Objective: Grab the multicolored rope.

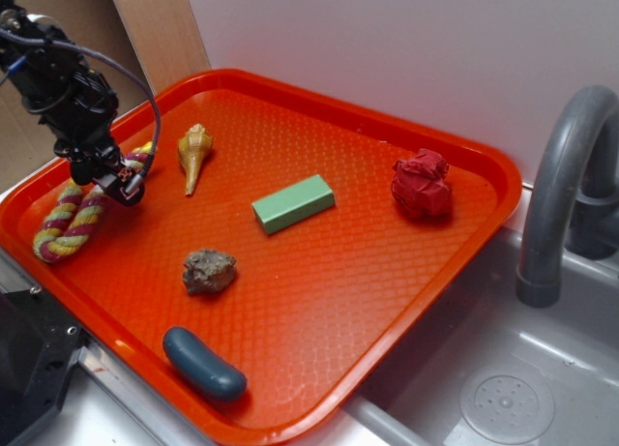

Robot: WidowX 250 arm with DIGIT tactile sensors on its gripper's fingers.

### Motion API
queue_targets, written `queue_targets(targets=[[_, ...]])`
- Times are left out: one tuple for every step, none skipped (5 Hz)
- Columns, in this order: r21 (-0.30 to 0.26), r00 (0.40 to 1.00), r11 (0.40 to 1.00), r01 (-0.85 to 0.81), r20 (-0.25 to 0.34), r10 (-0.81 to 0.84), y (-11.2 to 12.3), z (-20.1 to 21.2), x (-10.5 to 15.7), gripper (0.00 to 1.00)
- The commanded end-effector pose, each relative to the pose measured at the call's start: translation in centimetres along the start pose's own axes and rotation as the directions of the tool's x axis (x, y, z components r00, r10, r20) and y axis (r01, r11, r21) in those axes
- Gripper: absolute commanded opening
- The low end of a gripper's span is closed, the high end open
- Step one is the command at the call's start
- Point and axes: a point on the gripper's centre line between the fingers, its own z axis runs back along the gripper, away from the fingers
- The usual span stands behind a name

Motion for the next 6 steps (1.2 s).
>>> queue_targets(targets=[[0.067, 0.990, 0.989, 0.134, 0.037, -0.137, -0.8, 2.9, 2.0, 0.00], [0.099, 0.993, 0.989, 0.112, -0.044, -0.108, -3.5, 8.1, 4.2, 0.00], [0.008, 0.995, 0.996, 0.091, -0.032, -0.090, -6.9, 13.8, 6.0, 0.00], [-0.037, 0.998, 0.998, 0.060, -0.021, -0.060, -7.0, 18.9, 7.3, 0.00], [-0.059, 1.000, 0.998, 0.015, 0.017, -0.014, -5.3, 23.7, 7.9, 0.00], [-0.073, 0.998, 0.997, -0.011, 0.064, 0.016, -3.9, 27.4, 8.4, 0.00]])
